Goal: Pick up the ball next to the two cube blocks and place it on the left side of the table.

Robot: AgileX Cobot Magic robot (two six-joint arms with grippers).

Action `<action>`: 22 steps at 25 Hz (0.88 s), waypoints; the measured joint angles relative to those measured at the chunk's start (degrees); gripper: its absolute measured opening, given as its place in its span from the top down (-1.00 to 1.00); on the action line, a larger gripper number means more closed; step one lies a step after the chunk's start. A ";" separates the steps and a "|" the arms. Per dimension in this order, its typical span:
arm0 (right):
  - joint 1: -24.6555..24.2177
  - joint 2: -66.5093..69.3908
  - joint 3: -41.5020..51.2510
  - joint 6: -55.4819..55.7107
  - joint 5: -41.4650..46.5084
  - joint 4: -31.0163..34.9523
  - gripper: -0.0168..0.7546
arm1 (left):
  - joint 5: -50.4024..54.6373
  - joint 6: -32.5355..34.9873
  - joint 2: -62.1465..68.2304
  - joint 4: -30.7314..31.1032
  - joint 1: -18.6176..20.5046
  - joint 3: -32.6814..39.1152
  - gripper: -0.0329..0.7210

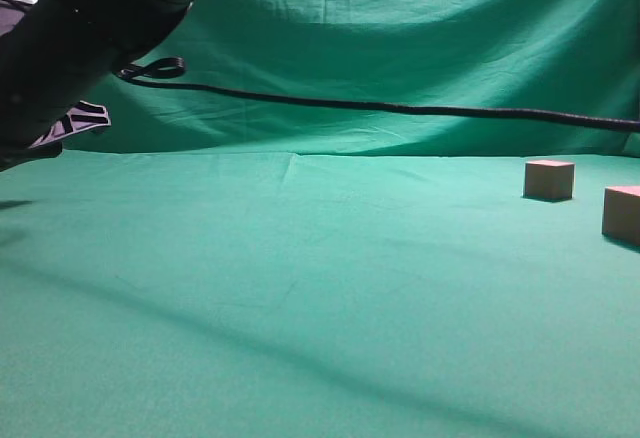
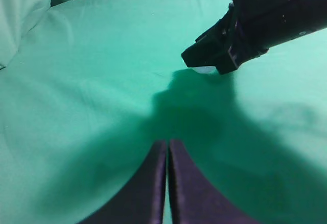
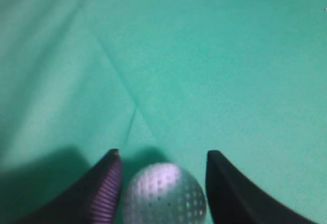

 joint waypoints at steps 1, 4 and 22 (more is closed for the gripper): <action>0.00 0.00 0.00 0.00 -0.12 0.00 -0.15 | 0.00 0.00 0.00 0.00 0.00 0.00 0.91; 0.00 0.00 0.00 0.00 -0.45 0.08 -0.42 | 0.00 0.00 0.00 0.00 0.00 0.00 0.91; -13.18 -29.54 -0.48 24.19 51.24 -15.00 0.96 | 0.00 0.00 0.00 0.00 0.00 0.00 0.91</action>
